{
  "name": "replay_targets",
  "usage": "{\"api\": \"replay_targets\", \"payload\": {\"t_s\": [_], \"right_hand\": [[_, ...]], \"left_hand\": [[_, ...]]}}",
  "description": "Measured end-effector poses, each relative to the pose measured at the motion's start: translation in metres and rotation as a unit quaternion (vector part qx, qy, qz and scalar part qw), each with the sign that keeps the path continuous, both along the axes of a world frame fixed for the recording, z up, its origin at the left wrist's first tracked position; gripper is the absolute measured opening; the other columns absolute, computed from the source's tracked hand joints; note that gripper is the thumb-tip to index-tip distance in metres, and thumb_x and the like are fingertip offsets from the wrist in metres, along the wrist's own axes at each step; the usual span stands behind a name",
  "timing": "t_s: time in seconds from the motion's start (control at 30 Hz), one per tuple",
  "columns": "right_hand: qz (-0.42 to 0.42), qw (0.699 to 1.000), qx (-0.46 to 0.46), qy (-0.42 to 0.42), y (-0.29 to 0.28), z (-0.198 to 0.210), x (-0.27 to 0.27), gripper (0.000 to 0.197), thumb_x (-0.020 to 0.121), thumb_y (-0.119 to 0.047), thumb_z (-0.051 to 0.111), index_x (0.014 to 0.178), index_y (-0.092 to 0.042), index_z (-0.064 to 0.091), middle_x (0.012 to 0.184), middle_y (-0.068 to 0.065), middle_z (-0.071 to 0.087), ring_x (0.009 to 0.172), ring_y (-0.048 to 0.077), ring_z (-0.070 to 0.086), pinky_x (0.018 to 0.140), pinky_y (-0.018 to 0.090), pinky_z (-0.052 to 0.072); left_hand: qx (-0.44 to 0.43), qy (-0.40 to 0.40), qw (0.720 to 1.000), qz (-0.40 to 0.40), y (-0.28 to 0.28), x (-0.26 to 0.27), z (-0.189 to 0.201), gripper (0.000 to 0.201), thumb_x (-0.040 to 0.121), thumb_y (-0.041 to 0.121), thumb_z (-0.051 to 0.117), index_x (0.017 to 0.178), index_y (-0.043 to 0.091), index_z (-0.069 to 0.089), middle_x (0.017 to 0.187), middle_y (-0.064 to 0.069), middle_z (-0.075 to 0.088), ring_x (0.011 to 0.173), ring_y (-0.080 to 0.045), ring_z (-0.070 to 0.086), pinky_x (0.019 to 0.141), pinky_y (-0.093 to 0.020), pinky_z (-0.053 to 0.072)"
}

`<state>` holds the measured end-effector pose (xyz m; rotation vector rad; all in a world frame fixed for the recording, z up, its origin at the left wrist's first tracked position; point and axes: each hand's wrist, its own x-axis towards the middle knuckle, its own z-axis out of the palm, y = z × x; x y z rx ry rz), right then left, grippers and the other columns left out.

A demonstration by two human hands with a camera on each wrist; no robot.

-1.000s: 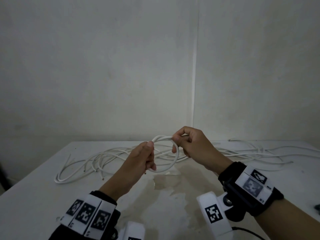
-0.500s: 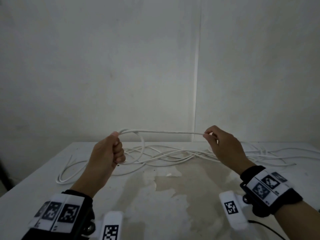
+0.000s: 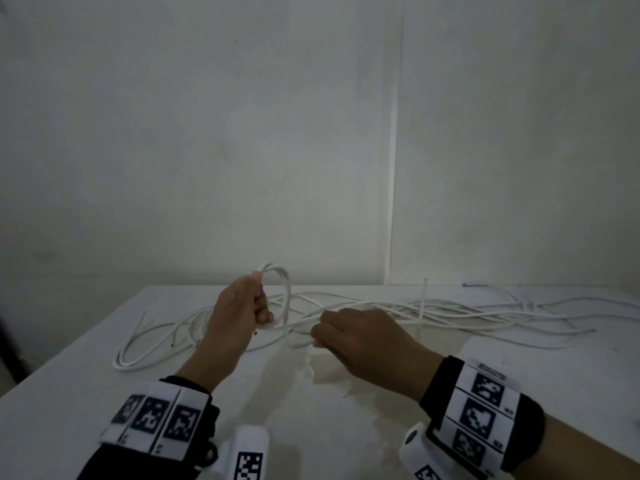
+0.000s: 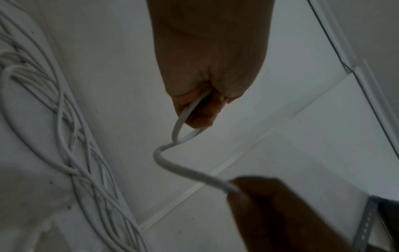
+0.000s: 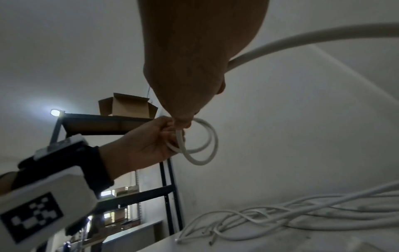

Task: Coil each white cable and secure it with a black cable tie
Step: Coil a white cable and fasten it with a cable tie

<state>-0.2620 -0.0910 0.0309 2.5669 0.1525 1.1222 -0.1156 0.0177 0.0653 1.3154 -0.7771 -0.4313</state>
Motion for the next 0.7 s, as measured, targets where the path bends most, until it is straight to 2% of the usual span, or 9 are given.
{"api": "replay_targets", "payload": {"t_s": [0.1, 0.17, 0.23, 0.33, 0.43, 0.5, 0.6, 0.63, 0.7], "right_hand": [[0.014, 1.0, 0.003, -0.021, 0.014, 0.01, 0.008, 0.019, 0.087, -0.024, 0.048, 0.077, -0.016, 0.063, 0.069, -0.003, 0.058, 0.054, 0.016, 0.052, 0.037, 0.024, 0.032], [0.033, 0.998, 0.032, -0.046, 0.018, 0.017, 0.013, 0.02, 0.085, -0.022, 0.049, 0.08, -0.014, 0.066, 0.07, -0.002, 0.06, 0.055, 0.016, 0.052, 0.039, 0.025, 0.035], [0.054, 0.993, 0.08, -0.061, 0.017, 0.021, 0.015, 0.02, 0.086, -0.022, 0.048, 0.08, -0.013, 0.066, 0.071, -0.001, 0.062, 0.06, 0.016, 0.055, 0.042, 0.026, 0.04], [0.07, 0.981, 0.174, -0.055, 0.011, 0.026, 0.012, 0.022, 0.088, -0.026, 0.048, 0.082, -0.012, 0.064, 0.073, 0.0, 0.064, 0.064, 0.013, 0.057, 0.049, 0.029, 0.046], [0.061, 0.957, 0.276, -0.062, 0.005, 0.032, 0.005, 0.028, 0.083, -0.038, 0.052, 0.08, -0.012, 0.061, 0.068, -0.001, 0.062, 0.063, 0.007, 0.046, 0.055, 0.022, 0.039], [0.052, 0.958, 0.275, -0.06, 0.002, 0.034, 0.003, 0.032, 0.082, -0.042, 0.051, 0.08, -0.011, 0.06, 0.067, -0.001, 0.061, 0.061, 0.006, 0.043, 0.056, 0.022, 0.037], [0.051, 0.955, 0.285, -0.058, -0.002, 0.036, 0.002, 0.034, 0.082, -0.043, 0.049, 0.083, -0.011, 0.063, 0.07, -0.009, 0.061, 0.063, 0.005, 0.046, 0.056, 0.017, 0.037], [0.05, 0.948, 0.308, -0.058, -0.004, 0.038, 0.0, 0.035, 0.082, -0.044, 0.049, 0.085, -0.012, 0.063, 0.069, -0.015, 0.058, 0.062, 0.002, 0.047, 0.056, 0.015, 0.037], [0.045, 0.929, 0.363, -0.049, -0.012, 0.041, -0.002, 0.033, 0.084, -0.043, 0.049, 0.085, -0.014, 0.064, 0.069, -0.016, 0.057, 0.063, 0.002, 0.051, 0.058, 0.016, 0.042]], "left_hand": [[0.035, -0.071, 0.997, -0.025, 0.001, -0.015, -0.004, 0.036, 0.099, 0.019, 0.034, 0.066, 0.008, 0.041, 0.05, 0.002, 0.046, 0.044, -0.008, 0.045, 0.045, -0.013, 0.039], [0.052, -0.126, 0.99, -0.041, 0.003, -0.024, -0.006, 0.038, 0.099, 0.021, 0.033, 0.068, 0.004, 0.047, 0.055, 0.002, 0.052, 0.046, -0.001, 0.048, 0.047, -0.012, 0.039], [0.053, -0.135, 0.988, -0.062, 0.006, -0.031, -0.005, 0.038, 0.099, 0.017, 0.032, 0.076, -0.003, 0.054, 0.06, -0.001, 0.055, 0.05, 0.001, 0.052, 0.049, -0.011, 0.042], [0.075, -0.173, 0.979, -0.076, 0.009, -0.037, 0.0, 0.039, 0.099, 0.01, 0.031, 0.067, 0.002, 0.052, 0.049, 0.005, 0.052, 0.044, -0.002, 0.048, 0.046, -0.01, 0.036], [0.106, -0.114, 0.981, -0.118, 0.01, -0.04, 0.005, 0.039, 0.099, 0.02, 0.03, 0.063, 0.012, 0.043, 0.046, 0.007, 0.041, 0.04, -0.006, 0.032, 0.041, -0.017, 0.028], [0.116, -0.089, 0.979, -0.14, 0.008, -0.043, 0.006, 0.037, 0.099, 0.024, 0.03, 0.066, 0.012, 0.041, 0.047, 0.008, 0.037, 0.04, -0.006, 0.027, 0.04, -0.018, 0.024], [0.117, -0.079, 0.977, -0.157, 0.006, -0.046, 0.007, 0.041, 0.1, 0.028, 0.028, 0.066, 0.012, 0.044, 0.046, 0.008, 0.033, 0.039, -0.006, 0.023, 0.039, -0.017, 0.02], [0.115, -0.07, 0.977, -0.164, 0.005, -0.046, 0.008, 0.042, 0.1, 0.028, 0.027, 0.066, 0.012, 0.046, 0.046, 0.008, 0.032, 0.038, -0.006, 0.022, 0.038, -0.016, 0.02], [0.118, -0.059, 0.975, -0.178, 0.007, -0.046, 0.008, 0.038, 0.099, 0.025, 0.029, 0.067, 0.01, 0.044, 0.045, 0.008, 0.031, 0.037, -0.006, 0.019, 0.037, -0.016, 0.019]]}}
